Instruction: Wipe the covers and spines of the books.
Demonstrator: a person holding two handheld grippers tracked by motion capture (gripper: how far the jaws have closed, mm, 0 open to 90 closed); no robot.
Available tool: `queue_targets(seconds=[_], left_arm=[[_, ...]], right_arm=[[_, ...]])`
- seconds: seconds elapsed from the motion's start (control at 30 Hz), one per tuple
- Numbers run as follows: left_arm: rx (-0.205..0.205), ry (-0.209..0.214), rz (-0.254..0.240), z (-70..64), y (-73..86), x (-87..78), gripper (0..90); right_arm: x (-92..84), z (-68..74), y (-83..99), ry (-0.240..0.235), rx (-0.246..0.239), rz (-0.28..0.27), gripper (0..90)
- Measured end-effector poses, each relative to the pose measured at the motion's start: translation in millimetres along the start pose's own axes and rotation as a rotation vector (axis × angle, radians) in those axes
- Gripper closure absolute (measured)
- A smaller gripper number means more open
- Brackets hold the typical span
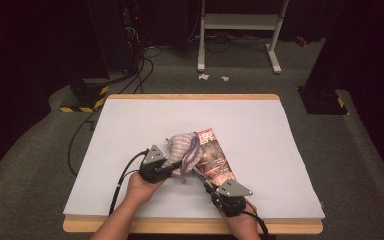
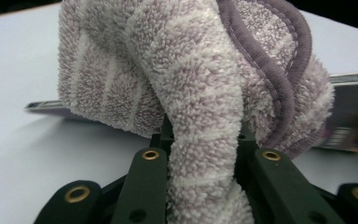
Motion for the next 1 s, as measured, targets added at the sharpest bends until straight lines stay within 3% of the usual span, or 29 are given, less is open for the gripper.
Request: queue_targets(seconds=[0.07, 0.1, 0.17, 0.3, 0.47, 0.53, 0.77, 1.0], left_arm=[[0.035, 0.036, -0.013, -20.2, -6.2, -3.3, 74.0], [0.035, 0.036, -0.013, -20.2, -6.2, -3.3, 74.0], [0.072, 0.067, -0.020, -38.4, -11.8, -6.5, 73.9], [0.106, 0.107, -0.030, -59.2, -17.9, -10.4, 73.9], [0.137, 0.125, -0.038, -74.1, -23.2, -13.3, 73.7], [0.141, 0.115, -0.038, -72.8, -23.6, -12.5, 73.6], [0.080, 0.114, -0.038, -55.3, -21.0, -8.0, 73.5], [0.050, 0.076, -0.032, -36.4, -16.6, -4.4, 73.6]], right_arm=[[-0.2, -0.6, -0.2, 0.001, 0.005, -0.002, 84.3], [-0.2, -0.6, -0.2, 0.001, 0.005, -0.002, 84.3], [-0.4, -1.3, -0.5, 0.003, 0.007, -0.005, 84.3], [-0.8, -2.0, -0.7, 0.002, 0.011, -0.009, 84.3], [-1.2, -2.5, -1.0, 0.001, 0.012, -0.012, 84.3], [-1.2, -2.5, -1.1, 0.001, 0.010, -0.011, 84.3], [0.7, -1.1, -0.5, -0.001, 0.004, -0.004, 84.3], [1.9, -0.2, -0.2, 0.000, 0.000, 0.000, 84.3]])
Point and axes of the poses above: each handheld gripper's, and its own axes: x roughly forward along the jaws, y roughly out of its underside, z roughly to its left, the point moved 8 cm from there along x, roughly forward along the jaws
